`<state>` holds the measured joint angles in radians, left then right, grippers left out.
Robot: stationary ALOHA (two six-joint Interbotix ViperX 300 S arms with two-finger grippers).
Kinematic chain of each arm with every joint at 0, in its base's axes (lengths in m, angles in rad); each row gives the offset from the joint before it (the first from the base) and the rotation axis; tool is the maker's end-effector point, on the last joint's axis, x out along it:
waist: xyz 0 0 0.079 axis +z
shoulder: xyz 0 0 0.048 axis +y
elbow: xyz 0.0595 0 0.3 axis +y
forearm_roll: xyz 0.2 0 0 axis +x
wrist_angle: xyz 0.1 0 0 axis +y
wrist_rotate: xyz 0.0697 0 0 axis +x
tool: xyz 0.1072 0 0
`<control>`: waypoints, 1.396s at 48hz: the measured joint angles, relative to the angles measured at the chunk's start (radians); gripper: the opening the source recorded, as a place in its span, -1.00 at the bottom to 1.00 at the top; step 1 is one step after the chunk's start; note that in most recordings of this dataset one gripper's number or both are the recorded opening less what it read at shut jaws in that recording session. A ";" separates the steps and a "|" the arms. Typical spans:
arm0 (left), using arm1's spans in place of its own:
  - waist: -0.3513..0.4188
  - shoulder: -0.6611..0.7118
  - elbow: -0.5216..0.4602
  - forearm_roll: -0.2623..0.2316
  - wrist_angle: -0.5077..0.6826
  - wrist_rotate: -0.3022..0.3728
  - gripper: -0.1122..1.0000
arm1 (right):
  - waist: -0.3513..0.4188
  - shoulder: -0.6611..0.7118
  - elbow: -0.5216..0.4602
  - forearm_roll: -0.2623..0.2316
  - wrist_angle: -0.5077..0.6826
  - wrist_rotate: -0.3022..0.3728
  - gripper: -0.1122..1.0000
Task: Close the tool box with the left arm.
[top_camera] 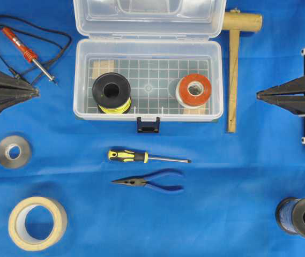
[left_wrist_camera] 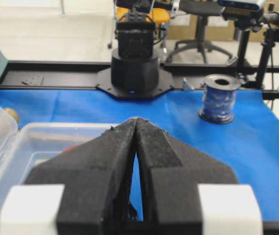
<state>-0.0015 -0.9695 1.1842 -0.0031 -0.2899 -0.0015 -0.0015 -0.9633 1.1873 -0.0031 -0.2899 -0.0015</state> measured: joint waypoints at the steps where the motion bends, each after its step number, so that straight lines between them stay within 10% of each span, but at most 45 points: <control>1: 0.000 0.002 0.000 -0.003 -0.002 0.002 -0.80 | -0.002 0.000 0.000 0.000 0.000 -0.002 -0.80; 26: 0.202 0.101 -0.141 -0.034 -0.014 0.091 -0.76 | -0.002 0.009 -0.021 0.000 0.031 -0.002 -0.80; 43: 0.463 0.347 -0.328 -0.035 -0.005 0.092 0.78 | -0.009 0.015 -0.021 0.000 0.052 -0.002 -0.80; 67: 0.635 0.787 -0.692 -0.035 0.225 0.224 0.85 | -0.009 0.021 -0.020 0.000 0.089 -0.002 -0.80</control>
<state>0.6335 -0.1825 0.4924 -0.0383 -0.0644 0.2224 -0.0107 -0.9419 1.1674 -0.0031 -0.2010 -0.0031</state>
